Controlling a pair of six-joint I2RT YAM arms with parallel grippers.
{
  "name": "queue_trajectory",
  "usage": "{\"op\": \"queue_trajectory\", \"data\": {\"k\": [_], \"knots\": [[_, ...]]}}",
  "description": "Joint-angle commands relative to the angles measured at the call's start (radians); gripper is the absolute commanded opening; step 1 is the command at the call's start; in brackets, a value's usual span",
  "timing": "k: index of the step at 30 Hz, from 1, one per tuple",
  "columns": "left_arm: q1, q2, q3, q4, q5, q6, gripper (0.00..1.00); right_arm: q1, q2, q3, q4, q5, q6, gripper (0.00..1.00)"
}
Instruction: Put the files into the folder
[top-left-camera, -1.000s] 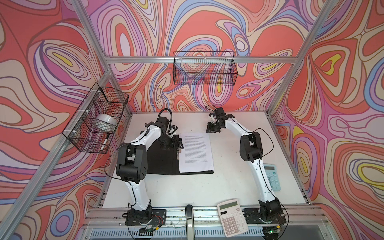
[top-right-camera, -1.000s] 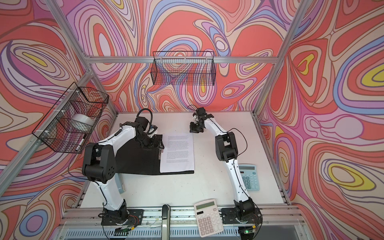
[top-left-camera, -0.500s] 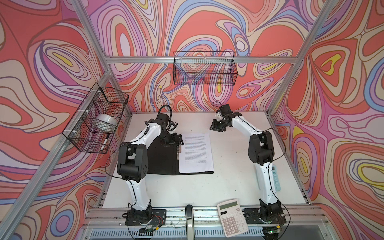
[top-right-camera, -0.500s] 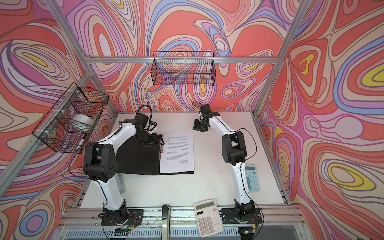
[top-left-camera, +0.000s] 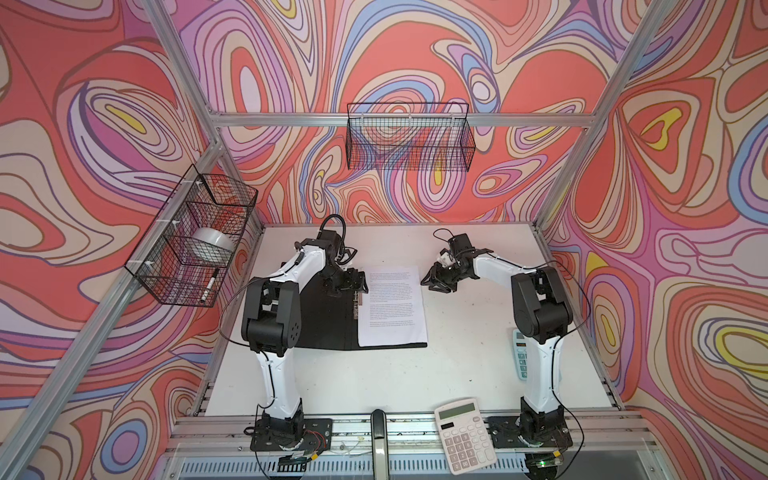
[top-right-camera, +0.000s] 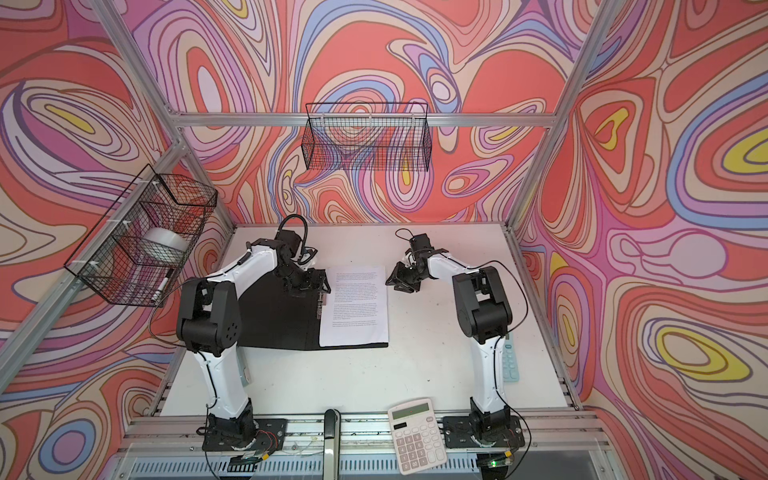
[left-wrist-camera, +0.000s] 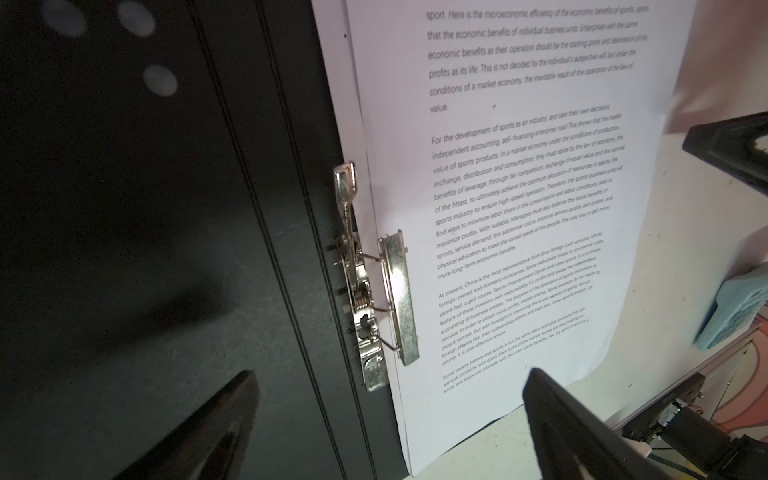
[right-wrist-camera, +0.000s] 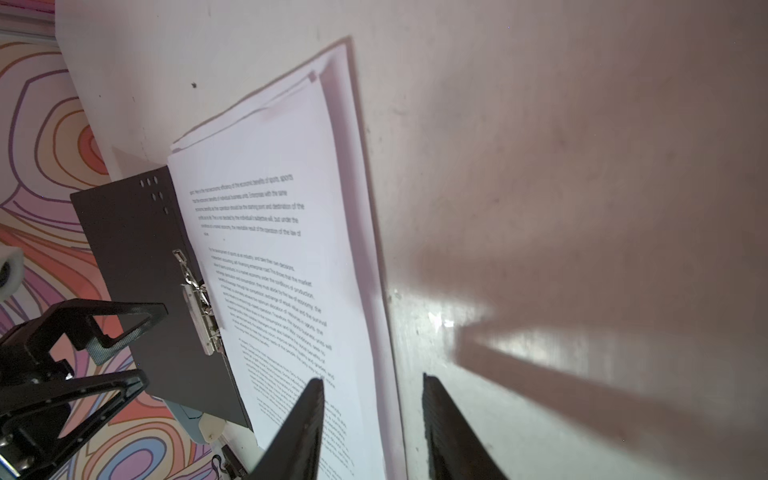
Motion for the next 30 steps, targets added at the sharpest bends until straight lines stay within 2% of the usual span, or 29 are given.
{"op": "queue_trajectory", "data": {"k": [1, 5, 19, 26, 30], "knots": [[-0.014, 0.035, 0.029, -0.024, 0.007, -0.008, 1.00, 0.004, -0.023, -0.029, 0.096, -0.045, 0.046, 0.41], [-0.018, 0.060, 0.043, -0.028, 0.013, -0.016, 1.00, 0.011, -0.001, -0.037, 0.104, -0.051, 0.051, 0.39], [-0.028, 0.096, 0.073, -0.031, 0.044, -0.038, 1.00, 0.023, 0.077, 0.046, -0.022, -0.029, 0.003, 0.23], [-0.029, 0.115, 0.078, -0.014, 0.096, -0.085, 1.00, 0.040, 0.087, 0.085, -0.085, 0.008, -0.025, 0.05], [-0.033, 0.135, 0.102, -0.032, 0.090, -0.085, 1.00, 0.053, 0.096, 0.103, -0.096, 0.001, -0.020, 0.03]]}}
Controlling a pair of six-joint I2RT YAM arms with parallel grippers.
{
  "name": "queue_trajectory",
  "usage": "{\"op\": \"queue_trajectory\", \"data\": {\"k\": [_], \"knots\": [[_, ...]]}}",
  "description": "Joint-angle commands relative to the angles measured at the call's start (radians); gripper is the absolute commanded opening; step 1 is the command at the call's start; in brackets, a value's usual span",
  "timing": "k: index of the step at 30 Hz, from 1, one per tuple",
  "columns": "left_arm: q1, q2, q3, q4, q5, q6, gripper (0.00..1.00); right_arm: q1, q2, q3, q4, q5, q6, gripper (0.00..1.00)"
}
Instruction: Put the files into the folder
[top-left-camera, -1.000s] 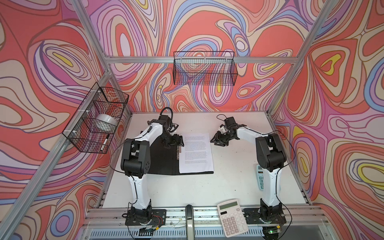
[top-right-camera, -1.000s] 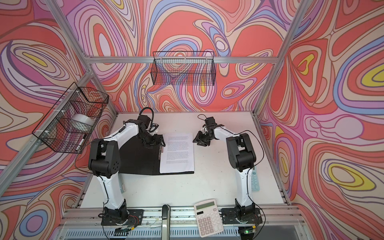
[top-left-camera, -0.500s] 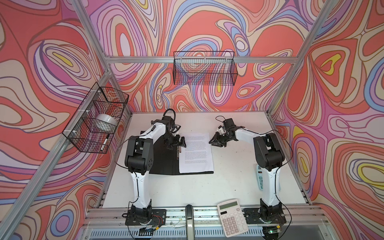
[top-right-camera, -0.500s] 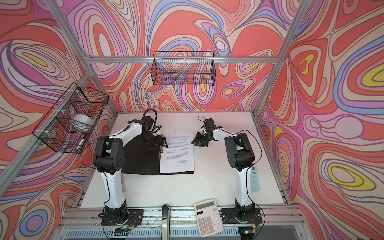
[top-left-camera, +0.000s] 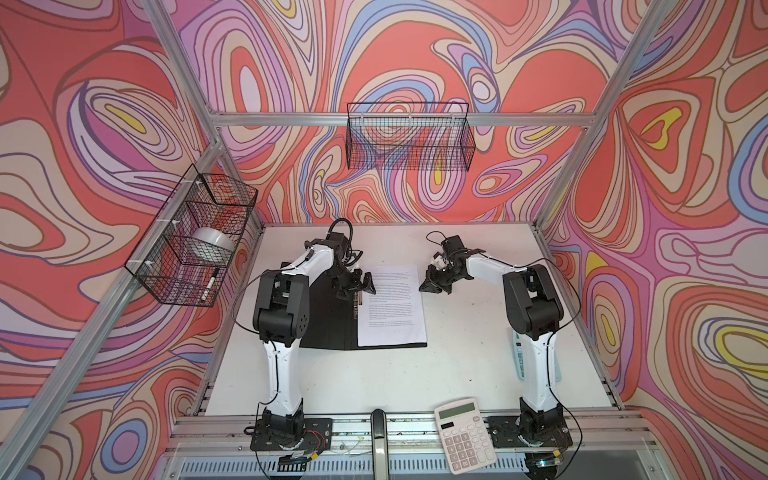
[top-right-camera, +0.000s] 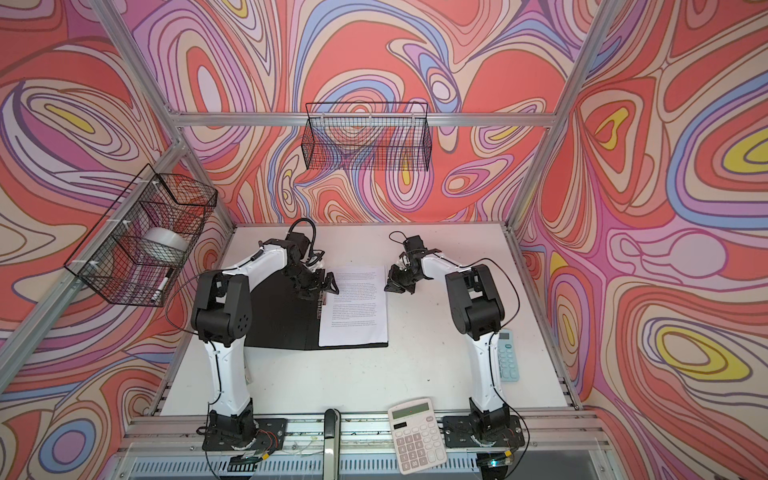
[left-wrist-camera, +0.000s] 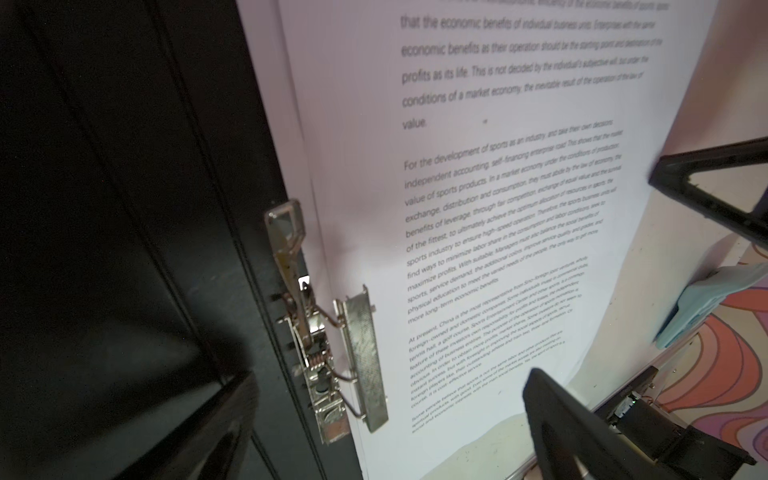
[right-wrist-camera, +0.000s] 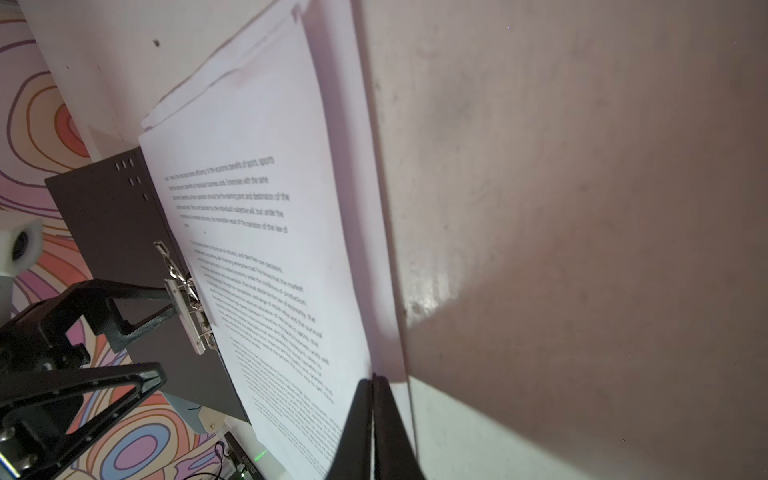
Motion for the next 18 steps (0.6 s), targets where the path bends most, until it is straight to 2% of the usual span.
{"op": "queue_trajectory", "data": {"k": [1, 8, 14, 18], "knots": [[-0.005, 0.028, 0.034, -0.026, 0.012, -0.017, 1.00, 0.017, 0.031, 0.029, -0.031, 0.014, -0.012, 0.02], [-0.005, 0.034, 0.040, -0.031, 0.015, -0.018, 1.00, 0.028, 0.026, 0.023, -0.035, 0.015, -0.006, 0.03], [-0.005, 0.007, 0.066, -0.059, -0.032, 0.014, 1.00, 0.028, -0.050, 0.003, -0.026, 0.090, -0.020, 0.21], [-0.005, -0.020, 0.067, -0.067, -0.051, 0.029, 1.00, 0.028, -0.079, 0.004, -0.022, 0.113, -0.018, 0.26]]}}
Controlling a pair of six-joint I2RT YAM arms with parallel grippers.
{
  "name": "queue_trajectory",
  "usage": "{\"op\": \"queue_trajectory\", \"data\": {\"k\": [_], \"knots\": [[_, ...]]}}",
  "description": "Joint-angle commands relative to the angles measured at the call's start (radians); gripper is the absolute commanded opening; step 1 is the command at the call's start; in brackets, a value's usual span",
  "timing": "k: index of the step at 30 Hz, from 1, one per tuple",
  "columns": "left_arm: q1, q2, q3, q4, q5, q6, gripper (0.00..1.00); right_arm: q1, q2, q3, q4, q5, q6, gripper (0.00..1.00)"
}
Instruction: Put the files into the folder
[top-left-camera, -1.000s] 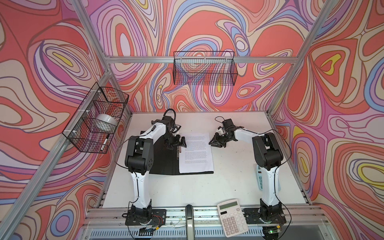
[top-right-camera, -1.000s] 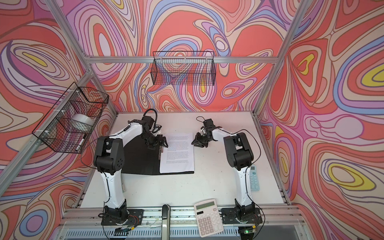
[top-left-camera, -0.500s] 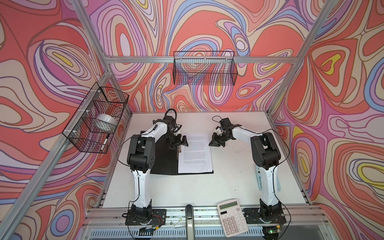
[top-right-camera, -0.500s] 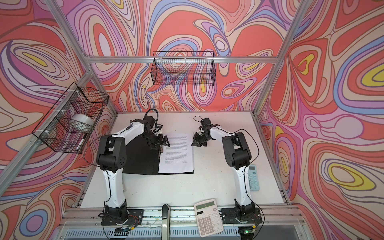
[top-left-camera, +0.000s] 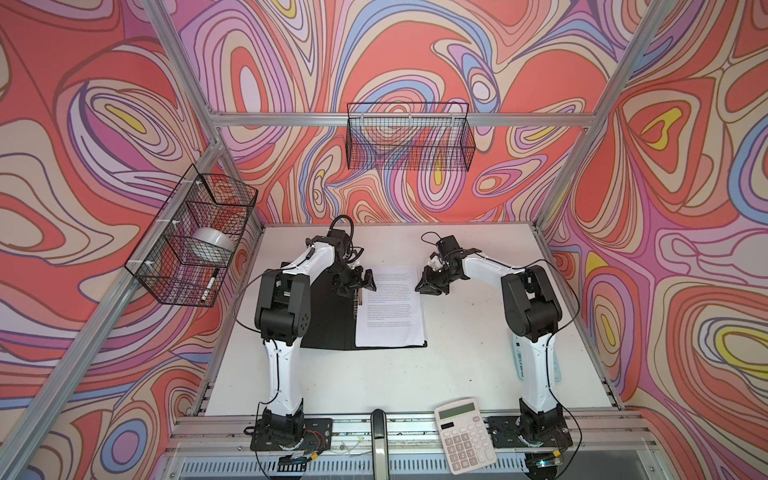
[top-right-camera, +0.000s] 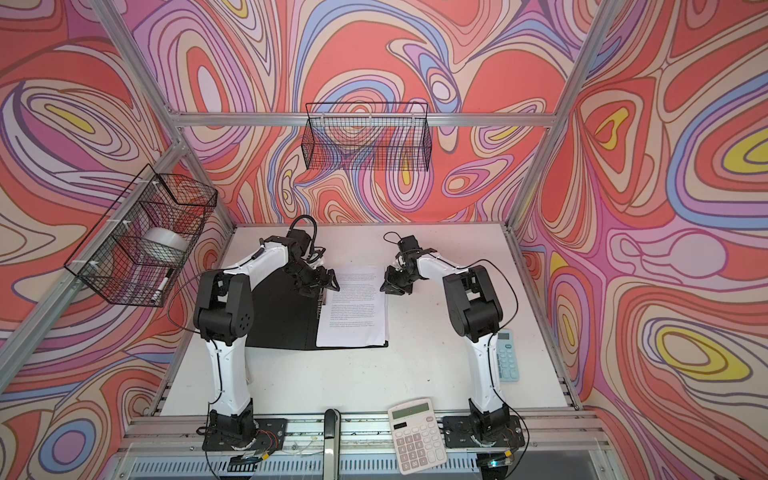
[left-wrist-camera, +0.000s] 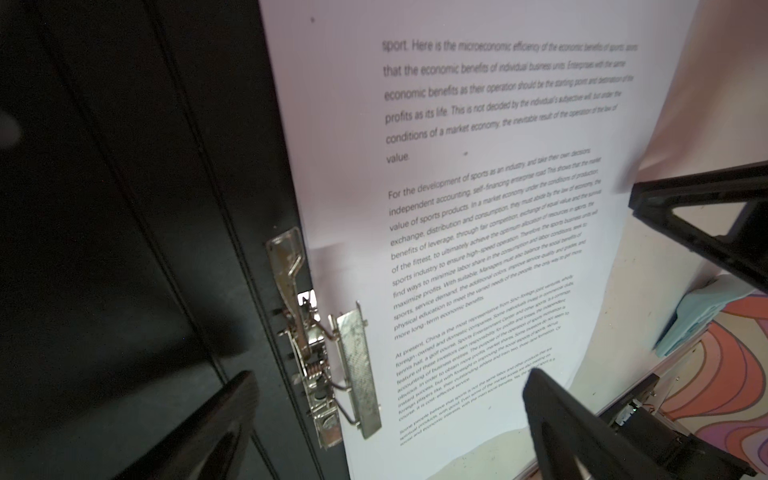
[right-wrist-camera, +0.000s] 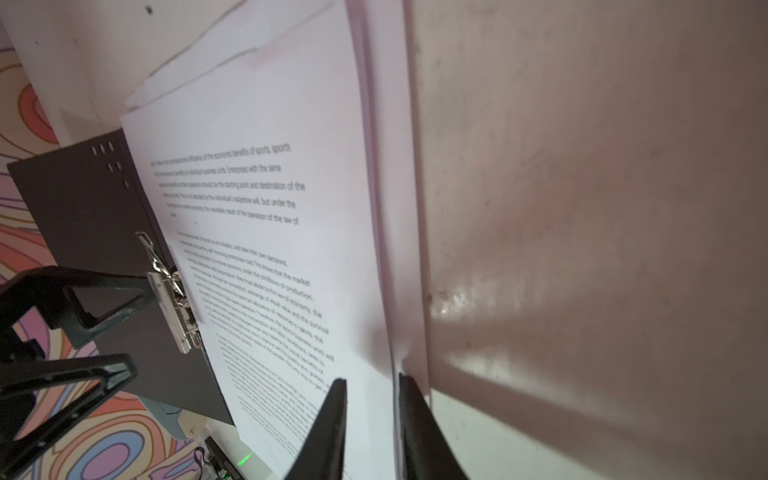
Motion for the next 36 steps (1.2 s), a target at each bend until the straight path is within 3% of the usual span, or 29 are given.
{"op": "queue_trajectory", "data": {"k": [1, 11, 26, 36], "knots": [[-0.004, -0.035, 0.022, -0.049, -0.033, 0.028, 1.00, 0.001, -0.050, 0.005, -0.005, 0.056, -0.006, 0.27], [-0.004, -0.021, 0.009, -0.054, -0.055, 0.036, 1.00, -0.009, 0.019, 0.072, -0.017, 0.144, -0.027, 0.30], [-0.004, 0.020, 0.029, -0.064, -0.013, 0.037, 1.00, -0.048, 0.096, 0.052, 0.100, -0.003, 0.012, 0.30], [-0.004, 0.027, 0.035, -0.062, -0.001, 0.039, 1.00, -0.054, 0.124, 0.039, 0.117, -0.093, 0.021, 0.20]]}}
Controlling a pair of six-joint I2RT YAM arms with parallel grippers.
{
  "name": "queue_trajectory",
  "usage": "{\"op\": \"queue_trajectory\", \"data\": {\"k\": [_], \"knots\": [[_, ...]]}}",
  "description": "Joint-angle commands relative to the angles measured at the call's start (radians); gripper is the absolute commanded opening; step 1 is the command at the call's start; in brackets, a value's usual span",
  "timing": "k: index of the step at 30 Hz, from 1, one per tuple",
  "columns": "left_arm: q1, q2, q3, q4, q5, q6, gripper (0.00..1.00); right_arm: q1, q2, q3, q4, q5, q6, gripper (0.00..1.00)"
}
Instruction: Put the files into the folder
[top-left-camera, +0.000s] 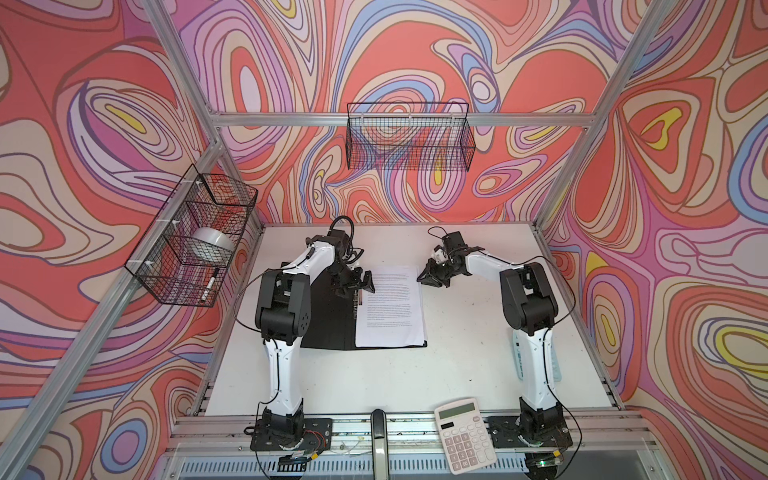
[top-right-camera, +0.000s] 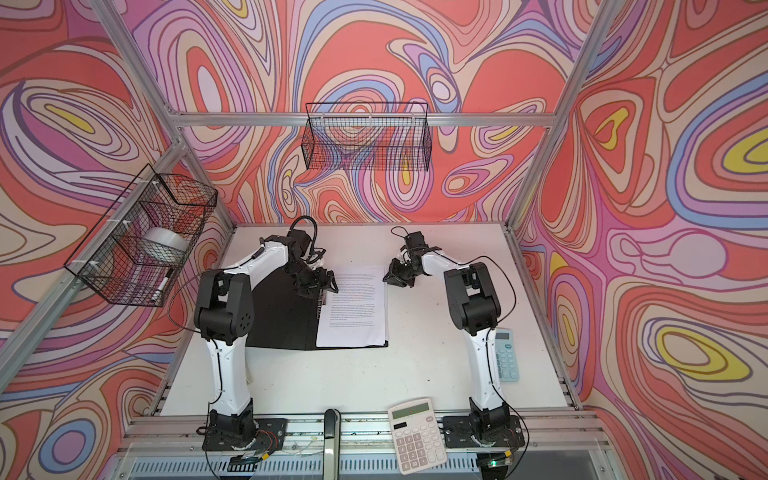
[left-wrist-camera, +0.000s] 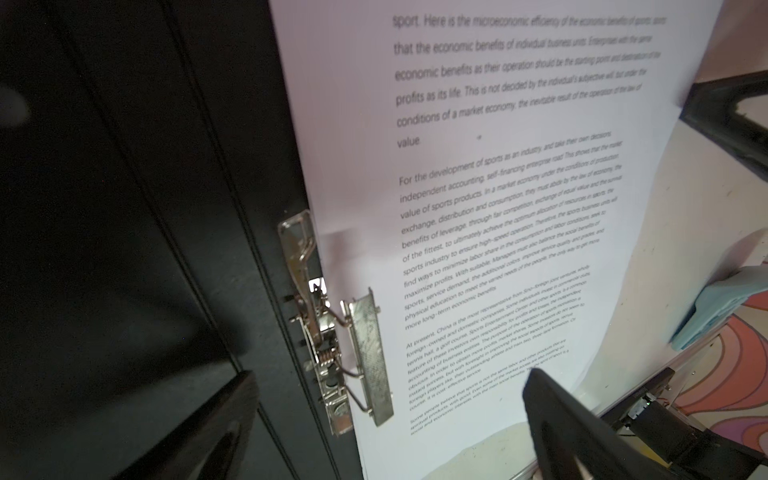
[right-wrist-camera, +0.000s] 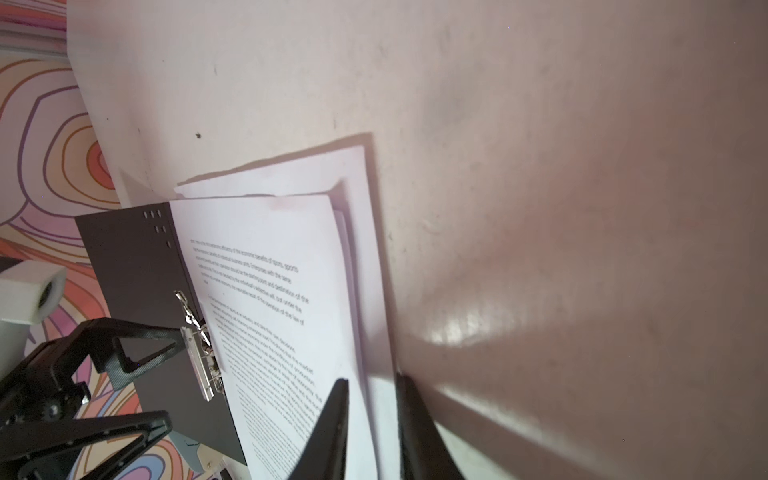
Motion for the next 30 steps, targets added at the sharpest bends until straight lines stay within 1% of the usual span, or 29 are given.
{"op": "queue_trajectory", "data": {"k": [1, 5, 9, 18, 22, 30], "knots": [[-0.004, 0.024, 0.023, -0.026, 0.009, 0.015, 1.00, -0.001, 0.030, -0.024, 0.004, -0.036, 0.003, 0.18], [-0.004, 0.033, 0.023, -0.026, 0.015, 0.015, 1.00, -0.001, 0.016, -0.033, 0.023, -0.054, 0.007, 0.14], [-0.004, 0.040, 0.024, -0.024, 0.018, 0.012, 1.00, -0.001, 0.016, -0.025, 0.027, -0.085, 0.007, 0.11], [-0.004, 0.047, 0.029, -0.019, 0.020, 0.008, 1.00, -0.001, -0.002, -0.038, 0.040, -0.111, 0.013, 0.07], [-0.004, 0.051, 0.029, -0.016, 0.026, 0.003, 1.00, -0.001, -0.016, -0.054, 0.038, -0.110, 0.013, 0.06], [-0.004, 0.047, 0.032, -0.018, 0.032, -0.003, 1.00, -0.001, -0.016, -0.062, 0.043, -0.125, 0.017, 0.08]]}}
